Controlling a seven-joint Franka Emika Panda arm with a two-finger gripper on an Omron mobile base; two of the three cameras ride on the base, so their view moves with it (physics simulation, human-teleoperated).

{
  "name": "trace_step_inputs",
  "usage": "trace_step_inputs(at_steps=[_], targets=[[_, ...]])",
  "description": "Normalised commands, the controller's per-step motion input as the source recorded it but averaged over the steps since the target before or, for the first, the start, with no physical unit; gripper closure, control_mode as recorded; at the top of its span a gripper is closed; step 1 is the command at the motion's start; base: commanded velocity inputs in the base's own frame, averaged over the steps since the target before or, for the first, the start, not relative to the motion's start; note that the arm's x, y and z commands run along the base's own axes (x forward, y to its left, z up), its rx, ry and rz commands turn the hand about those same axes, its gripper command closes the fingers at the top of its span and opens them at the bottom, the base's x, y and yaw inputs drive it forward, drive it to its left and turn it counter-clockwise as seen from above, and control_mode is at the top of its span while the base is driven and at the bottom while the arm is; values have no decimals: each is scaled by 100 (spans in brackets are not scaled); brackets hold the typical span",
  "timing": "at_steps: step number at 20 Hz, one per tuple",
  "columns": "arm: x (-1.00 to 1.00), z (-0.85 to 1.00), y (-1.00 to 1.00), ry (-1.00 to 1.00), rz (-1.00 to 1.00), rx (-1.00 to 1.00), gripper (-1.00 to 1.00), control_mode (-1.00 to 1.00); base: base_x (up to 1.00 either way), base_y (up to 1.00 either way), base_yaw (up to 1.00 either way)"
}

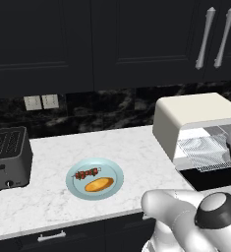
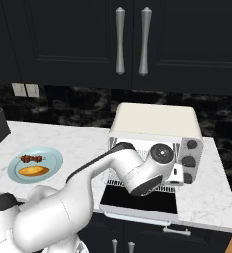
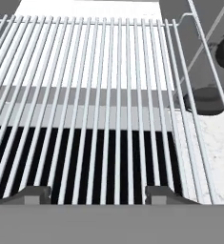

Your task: Pick up the kebab skewer and baguette bread, and place them inside the toaster oven. Close the toaster oven door and start by setting the timer.

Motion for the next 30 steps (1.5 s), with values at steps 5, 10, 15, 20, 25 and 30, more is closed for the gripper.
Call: trace_step_inputs(at_steps=[5, 10, 15, 20, 25, 30], targets=[[-54, -5, 0, 2, 0, -1, -100, -100, 0, 0, 0], [-14, 63, 13, 0, 0, 0, -100, -100, 0, 0, 0], [-1, 48, 59, 3, 0, -1, -100, -100, 0, 0, 0], [-2, 21, 91, 9, 0, 0, -100, -100, 0, 0, 0], [-1, 1, 100, 10, 0, -4, -100, -100, 0, 0, 0], [-1, 4, 96, 3, 0, -3, -100, -100, 0, 0, 0]])
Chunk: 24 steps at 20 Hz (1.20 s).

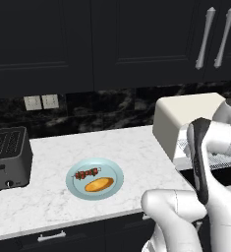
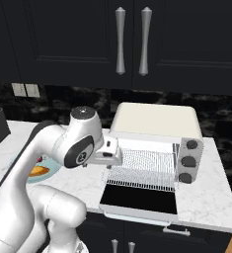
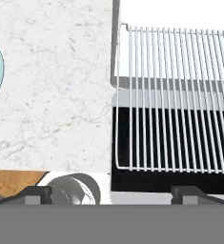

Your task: Pick up the kebab skewer and baguette bread, and place them inside the toaster oven. Close the toaster oven door and start by setting the timer.

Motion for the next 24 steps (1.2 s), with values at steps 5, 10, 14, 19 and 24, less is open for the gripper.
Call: trace_step_inputs(at_steps=[5, 10, 14, 19, 24], targets=[[0, 2, 95, 0, 0, -6, -100, -100, 0, 0, 0], [0, 0, 65, 3, 0, -2, -100, -100, 0, 0, 0], [6, 0, 29, 4, 1, 0, -100, -100, 0, 0, 0], [1, -13, 69, 3, 33, -1, -100, -100, 0, 0, 0], [4, -42, 54, 11, 65, 0, -100, -100, 0, 0, 0]])
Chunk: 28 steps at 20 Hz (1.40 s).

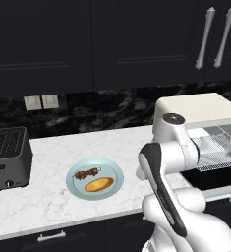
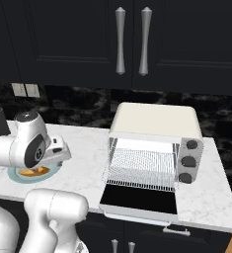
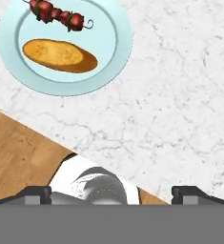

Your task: Pick up the kebab skewer and baguette bread, and place them inside the toaster oven. Close the toaster oven door and start by setting the timer.

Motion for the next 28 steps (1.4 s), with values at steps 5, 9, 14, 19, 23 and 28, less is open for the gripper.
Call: trace_step_inputs(at_steps=[5, 9, 14, 19, 23, 28], targets=[[12, -43, 73, 17, 66, 0, -100, -100, 0, 0, 0], [35, -33, 84, 16, 53, 0, -100, -100, 0, 0, 0], [27, -25, 65, 26, 28, 0, -100, -100, 0, 0, 0], [28, -6, 25, 8, 4, 0, -100, -100, 0, 0, 0], [22, 0, 21, 0, -2, -3, -100, -100, 0, 0, 0], [11, -6, 27, -4, 0, -11, -100, -100, 0, 0, 0]])
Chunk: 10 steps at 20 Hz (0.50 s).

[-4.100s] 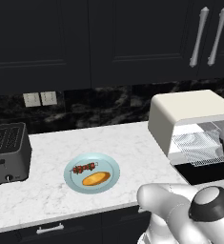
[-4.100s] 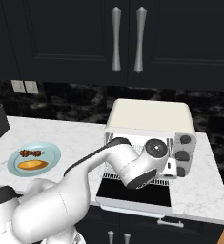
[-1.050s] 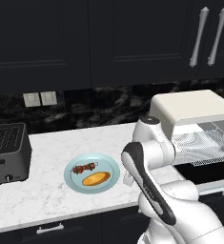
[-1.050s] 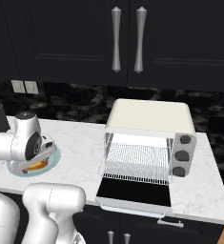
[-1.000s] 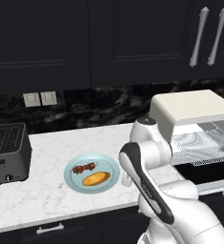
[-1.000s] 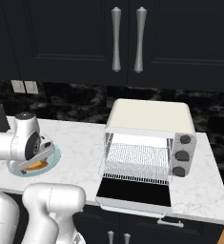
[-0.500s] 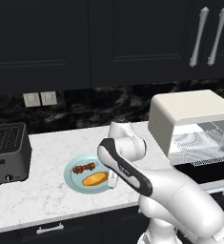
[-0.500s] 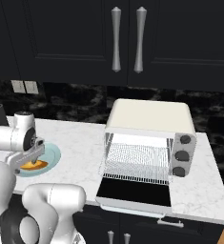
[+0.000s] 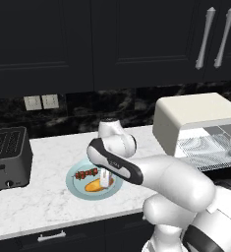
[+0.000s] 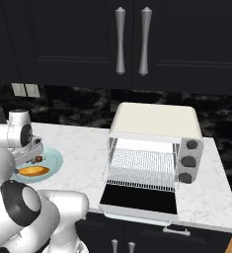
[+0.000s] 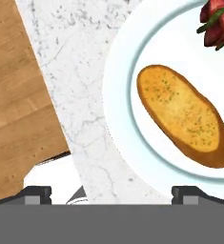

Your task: Pick up the kebab skewer and baguette bread, and place them inside the toaster oven. Close the toaster oven door and start by setting the timer.

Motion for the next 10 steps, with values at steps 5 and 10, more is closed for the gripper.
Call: trace_step_inputs(at_steps=[5, 10], targets=[[9, -25, 5, -19, 13, -8, -100, -100, 0, 0, 0], [3, -31, 0, -15, 29, 0, -100, -100, 0, 0, 0]])
